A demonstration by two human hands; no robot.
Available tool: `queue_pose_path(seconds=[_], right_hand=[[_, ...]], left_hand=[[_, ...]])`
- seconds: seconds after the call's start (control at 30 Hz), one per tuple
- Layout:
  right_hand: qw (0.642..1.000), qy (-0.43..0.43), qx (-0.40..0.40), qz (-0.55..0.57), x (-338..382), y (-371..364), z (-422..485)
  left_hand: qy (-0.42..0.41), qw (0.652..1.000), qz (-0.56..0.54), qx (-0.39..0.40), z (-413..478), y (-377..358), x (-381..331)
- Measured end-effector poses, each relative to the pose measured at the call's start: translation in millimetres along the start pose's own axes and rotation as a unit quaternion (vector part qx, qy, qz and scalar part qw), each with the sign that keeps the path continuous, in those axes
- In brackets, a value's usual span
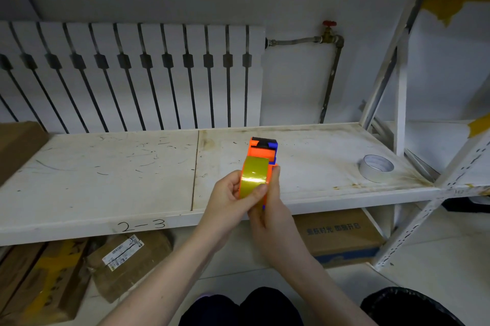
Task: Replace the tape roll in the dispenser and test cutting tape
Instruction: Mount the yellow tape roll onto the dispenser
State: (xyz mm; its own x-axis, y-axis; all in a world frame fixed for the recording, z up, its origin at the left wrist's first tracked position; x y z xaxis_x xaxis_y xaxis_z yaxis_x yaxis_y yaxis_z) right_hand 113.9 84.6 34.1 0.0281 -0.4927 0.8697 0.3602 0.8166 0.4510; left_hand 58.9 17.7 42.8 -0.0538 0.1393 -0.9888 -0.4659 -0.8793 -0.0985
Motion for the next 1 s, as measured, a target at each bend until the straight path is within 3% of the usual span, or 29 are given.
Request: queue_pose_path(seconds=[0.13,0.23,0.27,0.33,0.4,0.5,0.7,0.9,1.0], right_hand=[[0.991,0.032,-0.027,0.129,4,13,1],[0.968,-0.073,-0.14,0.197,-32,41,-2],[0.962,-0.117,-0.142,0.204,-46,41,-2],[0.938,-0.192,-0.077,0.277,-65,23,2],[0.891,-0.242,-0.017,0.384,-69,3,2],[0.855,-0.264,0.004,0.446,-66,-3,4],[0.884,-0.245,0.007,0.399,-65,0,10],[0.903,-0.219,0.012,0.37,-67,-1,15],[0.903,-0.207,0.004,0.376,-70,-4,13]], left_hand=[[0.007,0.999,-0.045,-0.019,5,12,-6],[0.003,0.998,-0.056,-0.011,10,19,-14],[0.003,0.998,-0.057,-0.005,10,19,-15],[0.004,0.997,-0.074,0.005,11,17,-16],[0.001,0.997,-0.079,0.013,10,14,-15],[-0.018,0.999,-0.045,0.017,7,13,-16],[-0.039,0.998,0.003,0.05,4,7,-19],[0.011,0.986,0.098,0.138,-3,-9,-2],[0.018,0.989,0.086,0.119,-2,-12,-9]])
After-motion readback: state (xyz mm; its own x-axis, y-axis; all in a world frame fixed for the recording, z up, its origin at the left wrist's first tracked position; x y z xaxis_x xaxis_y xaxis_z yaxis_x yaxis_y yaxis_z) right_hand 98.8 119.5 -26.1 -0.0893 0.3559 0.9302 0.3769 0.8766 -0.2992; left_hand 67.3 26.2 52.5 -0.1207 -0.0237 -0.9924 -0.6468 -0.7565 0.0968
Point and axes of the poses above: each hand's wrist, its own z-axis towards the middle knuckle, its own y-axis out of the back of the hand, x = y × z, the point moved 10 cm from there along z, towards the middle knuckle, and after that the axes turned 2 degrees about -x, right-handed, at the moved point
